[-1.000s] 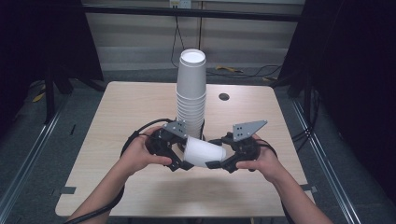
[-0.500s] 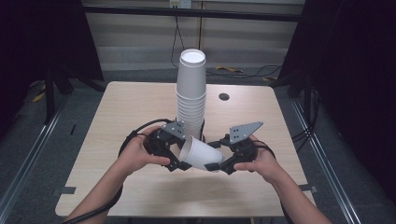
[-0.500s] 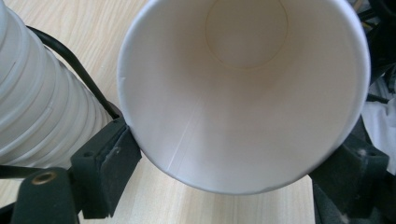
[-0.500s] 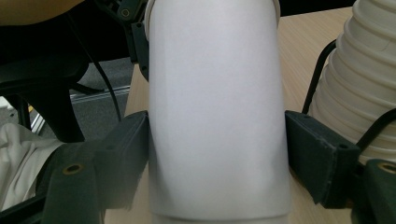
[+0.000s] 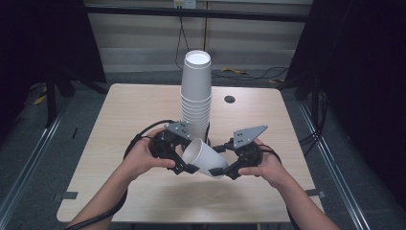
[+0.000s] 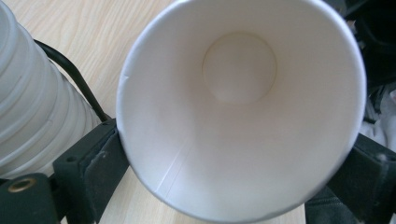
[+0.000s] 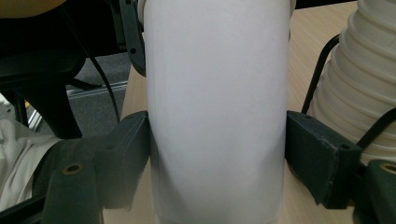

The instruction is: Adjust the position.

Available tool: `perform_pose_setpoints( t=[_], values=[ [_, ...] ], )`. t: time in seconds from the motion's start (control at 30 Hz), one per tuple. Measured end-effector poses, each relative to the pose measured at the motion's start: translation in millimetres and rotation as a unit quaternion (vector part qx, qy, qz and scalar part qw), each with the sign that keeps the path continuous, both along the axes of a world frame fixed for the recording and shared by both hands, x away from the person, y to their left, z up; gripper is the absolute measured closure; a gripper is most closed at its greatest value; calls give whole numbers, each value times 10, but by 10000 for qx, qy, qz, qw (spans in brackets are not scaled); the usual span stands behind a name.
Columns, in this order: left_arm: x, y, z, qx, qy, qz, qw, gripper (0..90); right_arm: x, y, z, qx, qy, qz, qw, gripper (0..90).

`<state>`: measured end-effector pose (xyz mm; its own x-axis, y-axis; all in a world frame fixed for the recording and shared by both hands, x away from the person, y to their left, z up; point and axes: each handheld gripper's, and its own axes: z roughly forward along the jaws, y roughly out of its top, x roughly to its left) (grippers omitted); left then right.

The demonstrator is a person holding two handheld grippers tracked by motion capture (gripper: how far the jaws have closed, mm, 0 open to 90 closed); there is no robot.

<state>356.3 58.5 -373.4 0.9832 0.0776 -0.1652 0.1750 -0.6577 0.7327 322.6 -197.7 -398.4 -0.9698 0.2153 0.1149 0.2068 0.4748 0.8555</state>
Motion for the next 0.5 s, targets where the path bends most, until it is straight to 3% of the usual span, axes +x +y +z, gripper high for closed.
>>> perform_pose_setpoints(
  t=[0.23,0.33,0.5],
  values=[
    [-5,37,32,-100,5,63,9999,134,7,-11,-9,14,47,-47,10000,263],
    [-17,39,58,72,-79,39,9999,140,4,-8,-20,30,76,-79,9999,290],
    [-42,17,82,127,-118,3,9998,146,-3,36,-26,-50,68,-61,9999,258]
  ],
)
